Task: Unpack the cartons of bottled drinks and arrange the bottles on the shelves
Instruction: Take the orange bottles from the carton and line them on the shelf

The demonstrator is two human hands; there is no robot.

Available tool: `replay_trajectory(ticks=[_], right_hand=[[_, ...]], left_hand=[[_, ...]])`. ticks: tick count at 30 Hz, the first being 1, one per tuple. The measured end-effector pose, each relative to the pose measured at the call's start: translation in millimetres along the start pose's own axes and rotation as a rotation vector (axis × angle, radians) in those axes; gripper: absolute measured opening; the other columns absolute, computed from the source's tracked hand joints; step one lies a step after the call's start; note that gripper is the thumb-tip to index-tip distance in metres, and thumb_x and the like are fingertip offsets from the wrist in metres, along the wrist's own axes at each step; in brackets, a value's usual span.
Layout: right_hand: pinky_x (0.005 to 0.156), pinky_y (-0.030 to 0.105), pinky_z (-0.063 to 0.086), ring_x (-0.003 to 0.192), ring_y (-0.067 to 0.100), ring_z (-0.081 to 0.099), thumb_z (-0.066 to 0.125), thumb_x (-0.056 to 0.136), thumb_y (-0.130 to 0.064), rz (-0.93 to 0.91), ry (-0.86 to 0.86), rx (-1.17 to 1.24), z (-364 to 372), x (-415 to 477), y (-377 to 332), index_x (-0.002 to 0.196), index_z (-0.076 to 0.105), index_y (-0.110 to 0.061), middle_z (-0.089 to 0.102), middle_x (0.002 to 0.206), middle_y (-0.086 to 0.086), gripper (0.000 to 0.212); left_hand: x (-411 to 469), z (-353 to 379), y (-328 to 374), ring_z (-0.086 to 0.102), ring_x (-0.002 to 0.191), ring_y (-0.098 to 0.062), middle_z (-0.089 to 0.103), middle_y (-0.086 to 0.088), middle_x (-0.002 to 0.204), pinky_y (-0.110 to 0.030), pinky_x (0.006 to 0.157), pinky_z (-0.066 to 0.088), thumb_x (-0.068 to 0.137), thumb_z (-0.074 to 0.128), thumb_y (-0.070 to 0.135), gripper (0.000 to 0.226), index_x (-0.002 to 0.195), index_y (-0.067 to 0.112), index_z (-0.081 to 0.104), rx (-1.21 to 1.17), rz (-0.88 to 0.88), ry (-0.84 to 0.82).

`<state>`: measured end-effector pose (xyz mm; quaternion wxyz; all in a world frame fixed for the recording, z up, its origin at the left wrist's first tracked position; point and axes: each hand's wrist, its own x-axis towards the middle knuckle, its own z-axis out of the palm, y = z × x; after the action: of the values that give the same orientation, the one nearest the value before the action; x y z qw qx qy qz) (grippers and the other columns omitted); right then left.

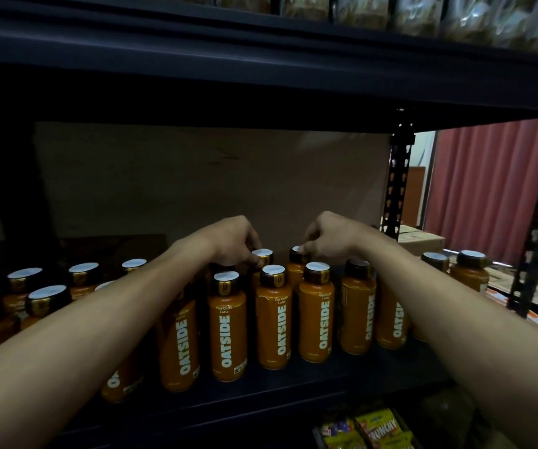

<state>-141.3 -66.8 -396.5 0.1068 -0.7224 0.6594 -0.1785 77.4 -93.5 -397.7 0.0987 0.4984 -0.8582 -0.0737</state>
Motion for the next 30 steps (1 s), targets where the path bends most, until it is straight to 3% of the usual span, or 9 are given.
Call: replay_trajectory(ticks=[13,30], right_hand=[[0.092,0.04,0.055,0.104,0.017,0.064,0.071,0.093,-0.036,0.008,0.021,0.05,8,2,2,0.104,0.073,-0.021,0.07,0.109,0.0,0.019],[0.088,0.035,0.056,0.103,0.015,0.064,0.07,0.093,-0.036,-0.033,0.032,0.071,11,1,8,0.103,0.074,-0.019,0.07,0.111,0.0,0.02]], left_hand=[[-5,6,2,0.059,0.108,-0.011,0.064,0.004,0.119,-0.028,0.091,0.052,0.089,0.07,0.031,0.03,0.116,0.021,0.067,-0.014,0.015,0.081],[-1,6,7,0.061,0.095,-0.006,0.067,0.006,0.106,-0.024,0.08,0.052,0.088,0.071,0.029,0.022,0.108,0.021,0.069,-0.048,-0.006,0.08]])
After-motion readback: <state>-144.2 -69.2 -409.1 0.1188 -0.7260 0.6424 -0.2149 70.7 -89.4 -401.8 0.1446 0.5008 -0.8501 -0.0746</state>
